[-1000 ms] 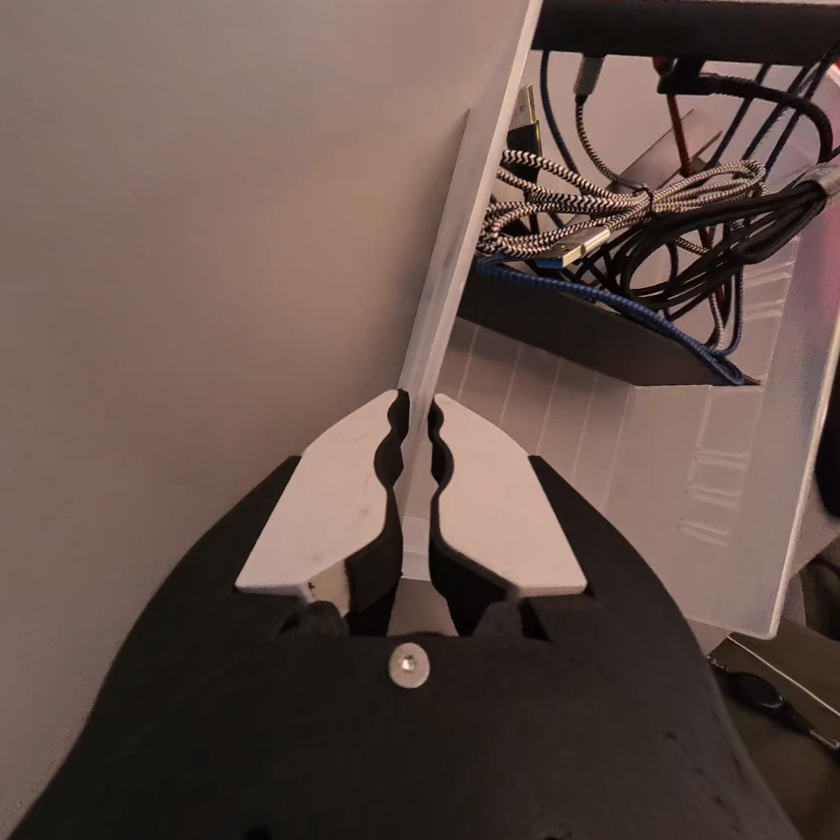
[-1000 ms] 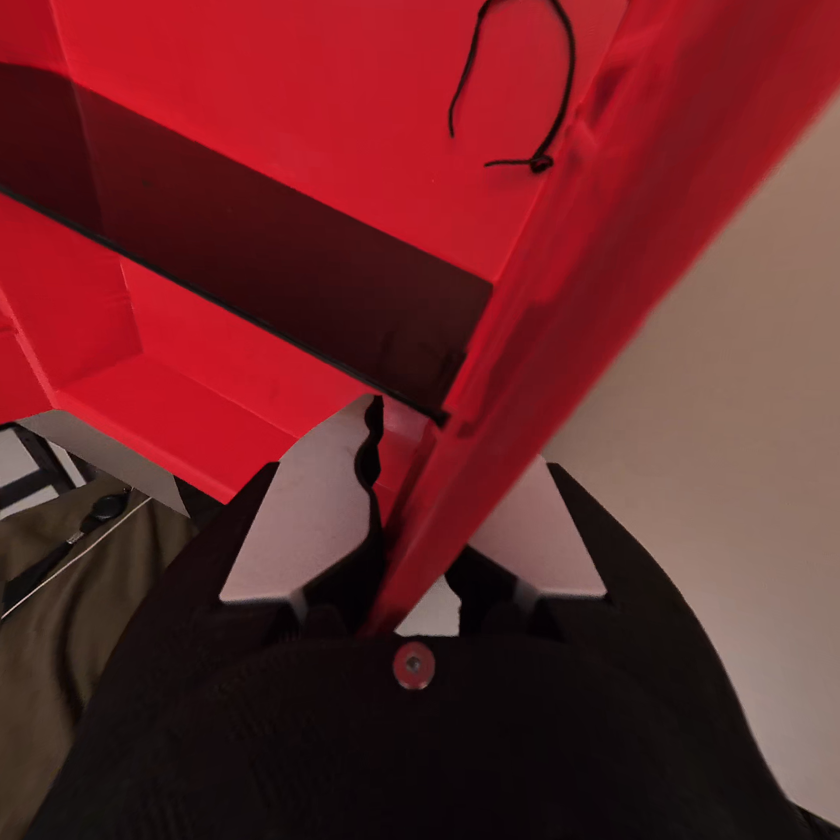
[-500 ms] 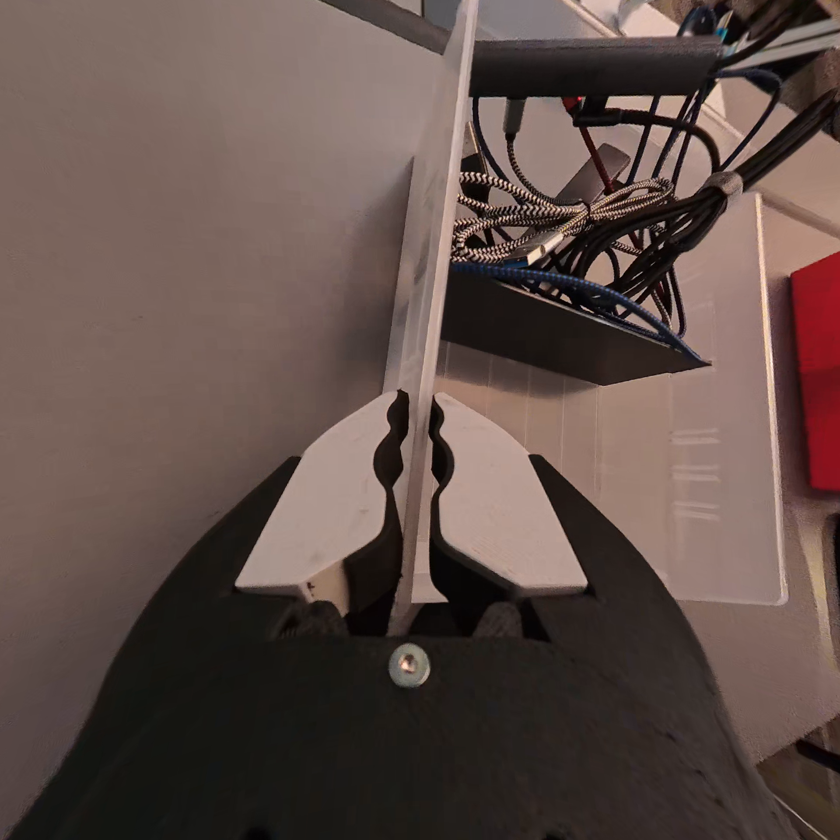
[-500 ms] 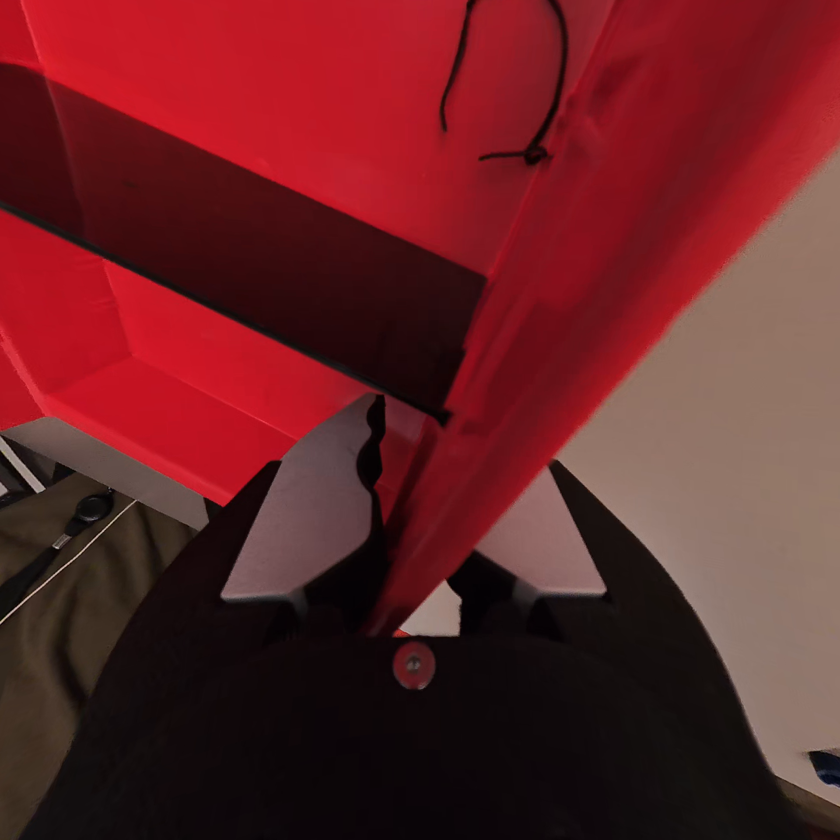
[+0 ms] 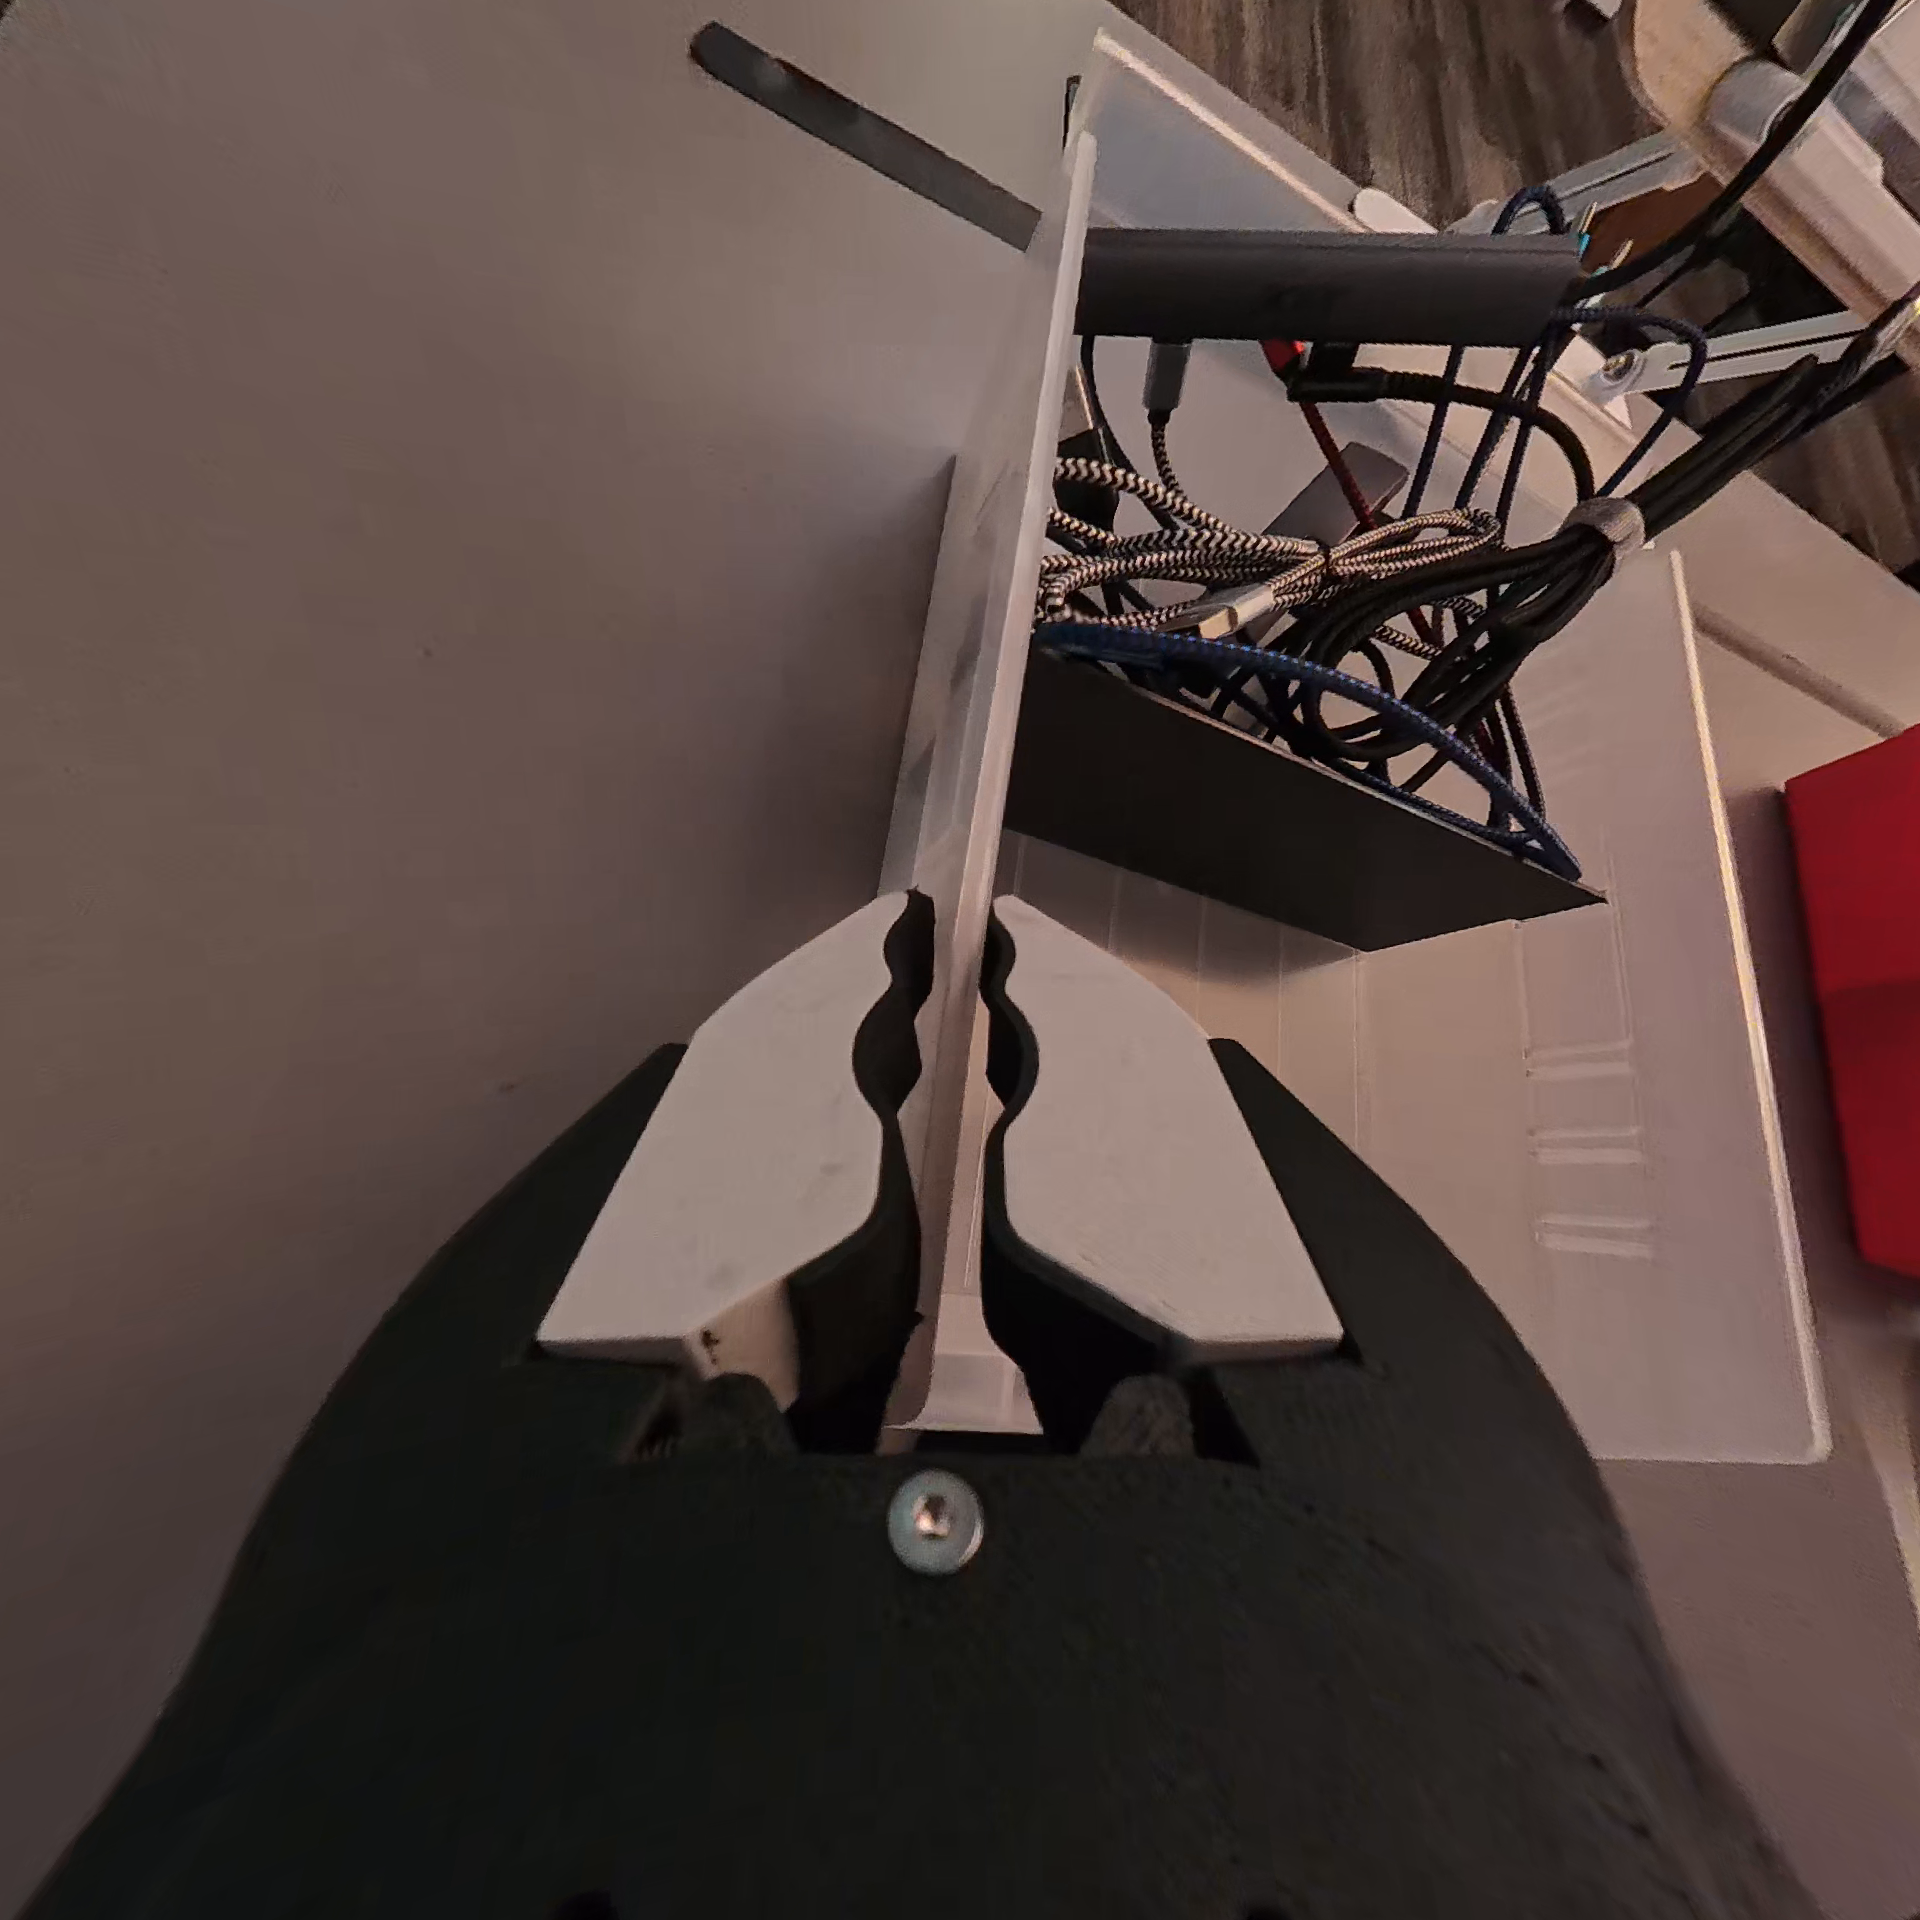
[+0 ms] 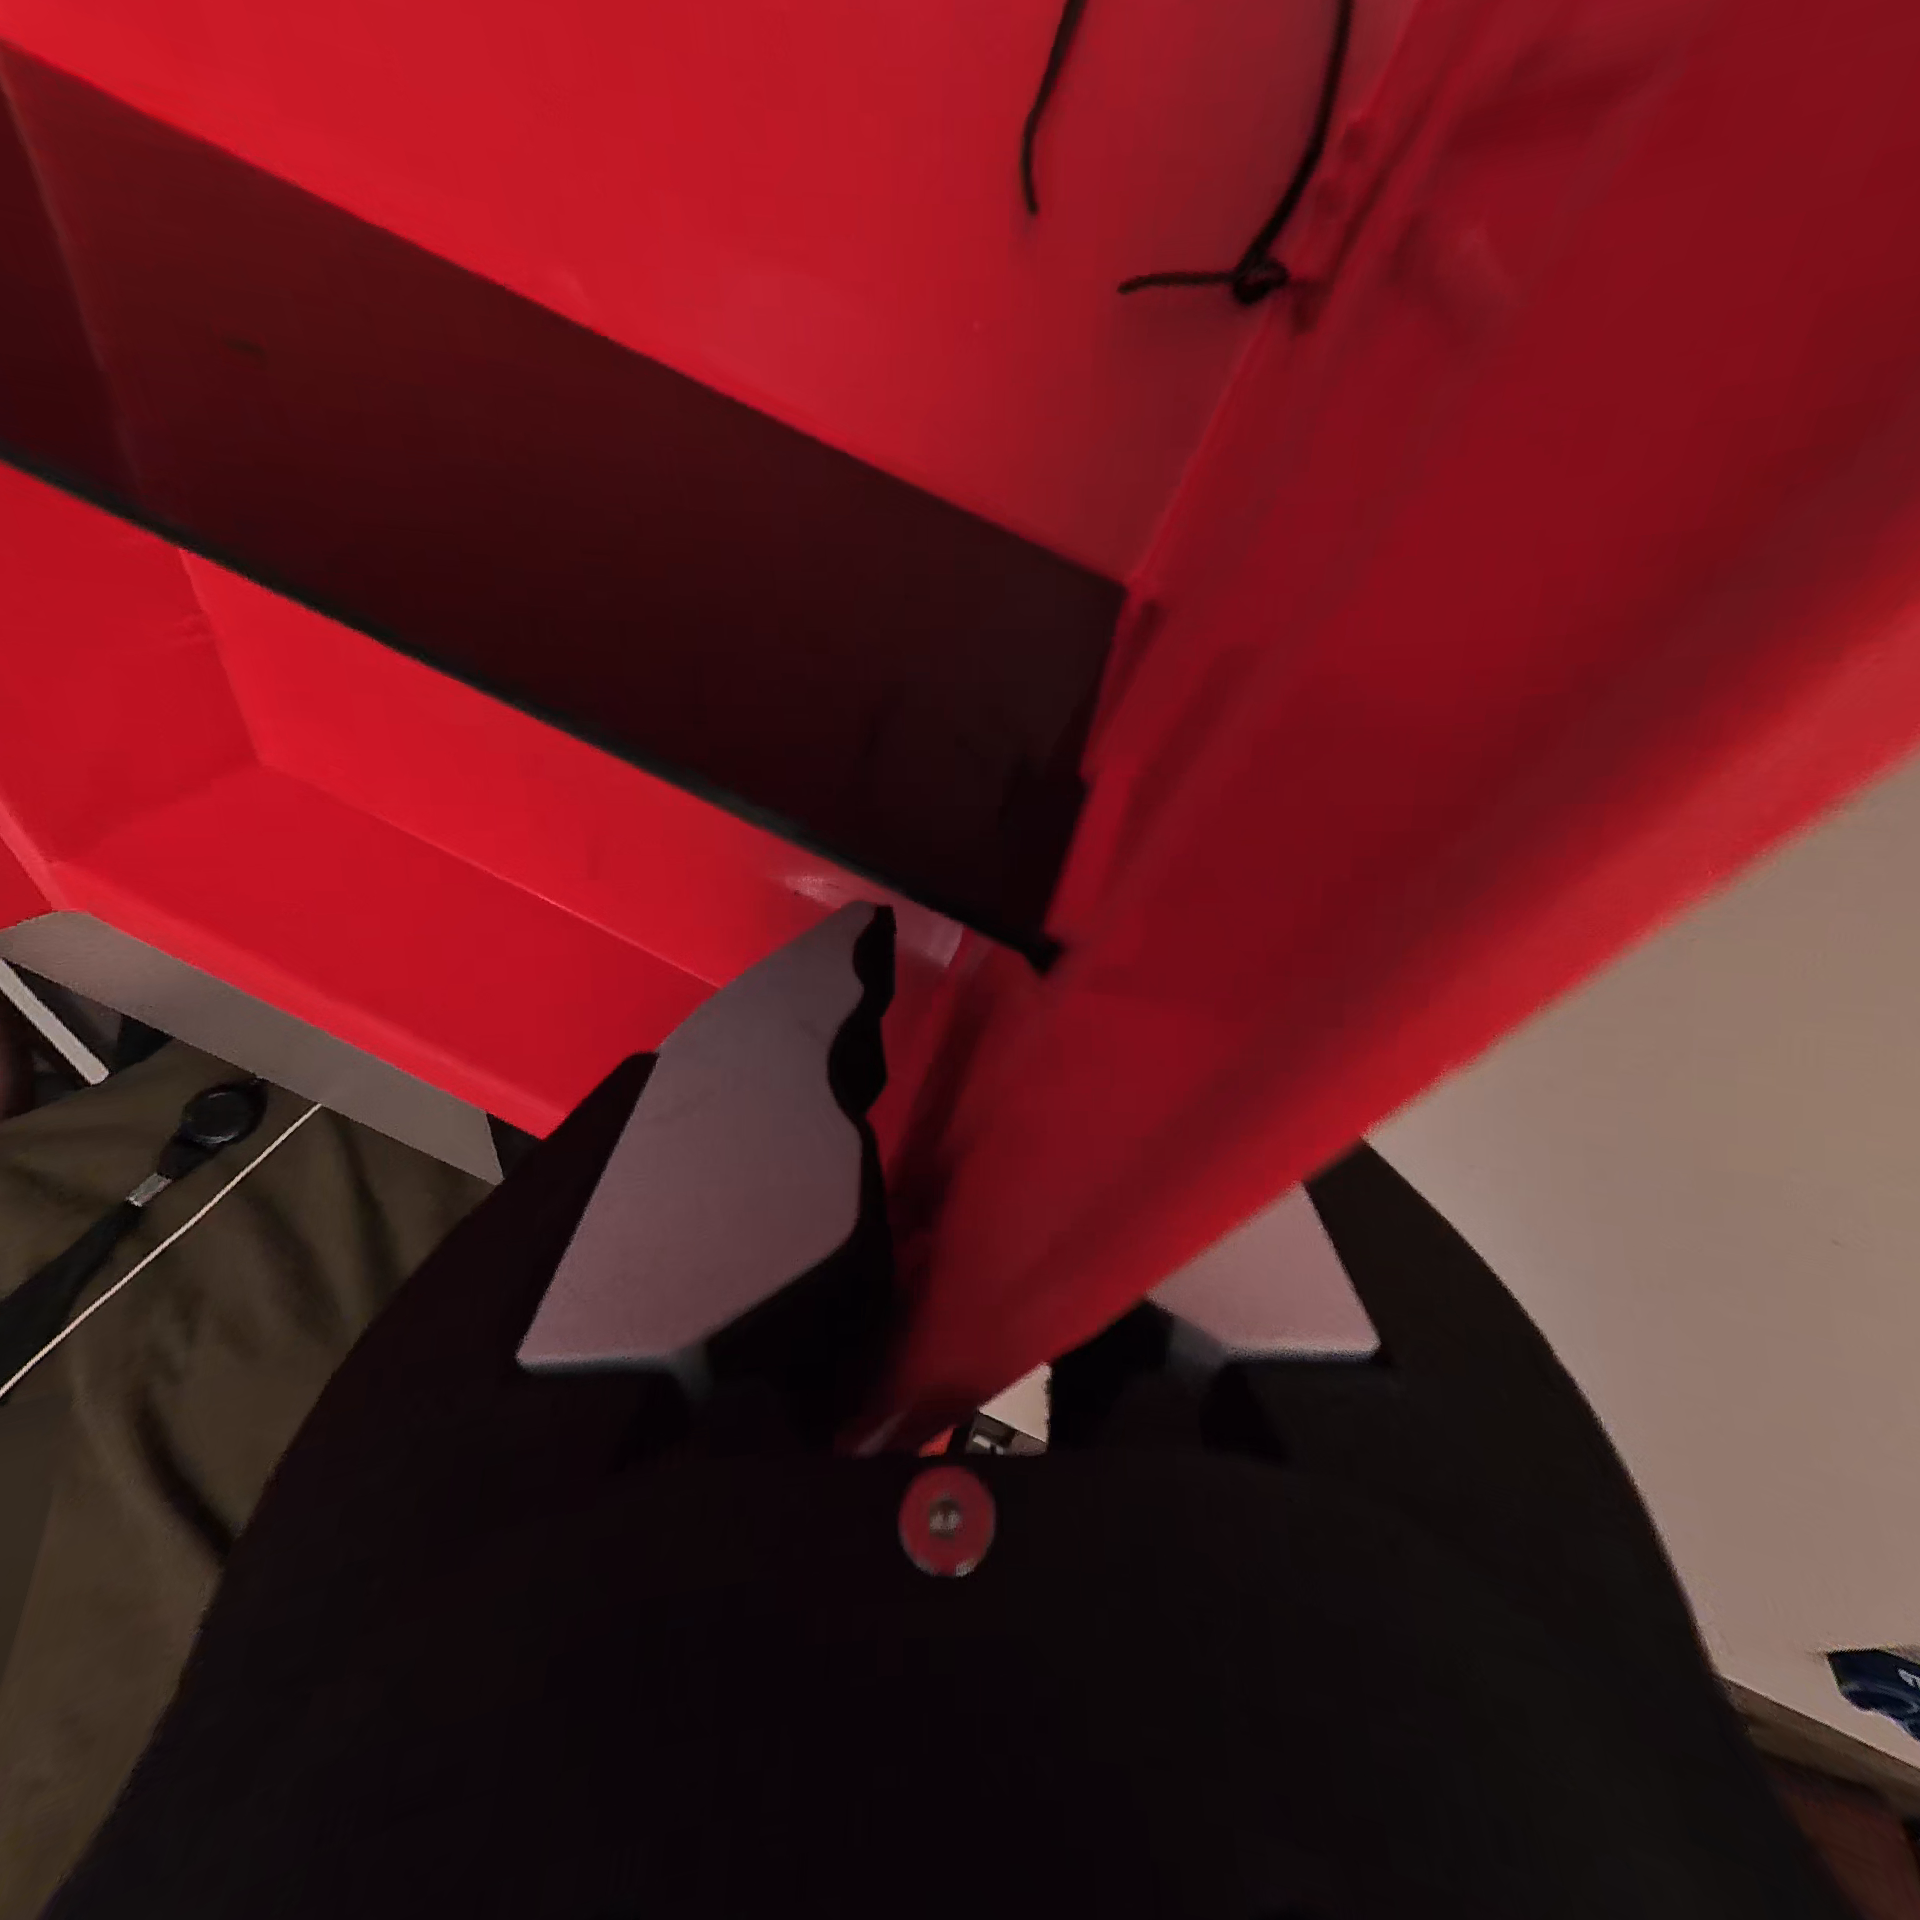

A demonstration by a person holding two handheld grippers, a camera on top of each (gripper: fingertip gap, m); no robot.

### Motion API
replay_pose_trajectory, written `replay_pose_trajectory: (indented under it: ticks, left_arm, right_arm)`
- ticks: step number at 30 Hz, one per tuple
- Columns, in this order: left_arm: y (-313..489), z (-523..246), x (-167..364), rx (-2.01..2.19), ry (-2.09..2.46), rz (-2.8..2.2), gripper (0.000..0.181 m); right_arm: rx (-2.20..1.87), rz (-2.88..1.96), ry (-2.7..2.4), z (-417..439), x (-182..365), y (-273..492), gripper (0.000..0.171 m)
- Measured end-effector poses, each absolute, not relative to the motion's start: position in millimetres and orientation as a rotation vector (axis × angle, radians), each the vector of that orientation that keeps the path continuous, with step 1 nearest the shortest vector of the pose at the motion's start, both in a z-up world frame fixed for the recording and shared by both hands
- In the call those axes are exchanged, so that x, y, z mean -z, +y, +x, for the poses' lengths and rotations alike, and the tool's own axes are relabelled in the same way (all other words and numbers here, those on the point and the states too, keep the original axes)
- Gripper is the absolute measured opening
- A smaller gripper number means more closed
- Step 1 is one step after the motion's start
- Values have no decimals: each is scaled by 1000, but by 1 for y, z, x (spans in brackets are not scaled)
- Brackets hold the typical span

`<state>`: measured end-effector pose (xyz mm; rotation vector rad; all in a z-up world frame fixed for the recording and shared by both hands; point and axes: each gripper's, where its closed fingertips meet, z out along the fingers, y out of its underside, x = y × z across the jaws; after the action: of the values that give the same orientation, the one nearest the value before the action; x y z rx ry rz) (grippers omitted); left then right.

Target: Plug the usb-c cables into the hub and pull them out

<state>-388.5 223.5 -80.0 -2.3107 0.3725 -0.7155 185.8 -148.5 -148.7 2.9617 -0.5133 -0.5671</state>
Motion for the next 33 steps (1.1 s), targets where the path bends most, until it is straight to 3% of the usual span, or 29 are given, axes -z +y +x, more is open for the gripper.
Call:
replay_pose_trajectory:
  ticks: [23,33]
  left_arm:
    - [241,-381,79,689,314,-2239,6]
    - [240,-377,77,798,318,-2186,9]
  right_arm:
    - [306,3003,-478,213,149,-144,23]
    - [471,3102,-525,205,148,-139,20]
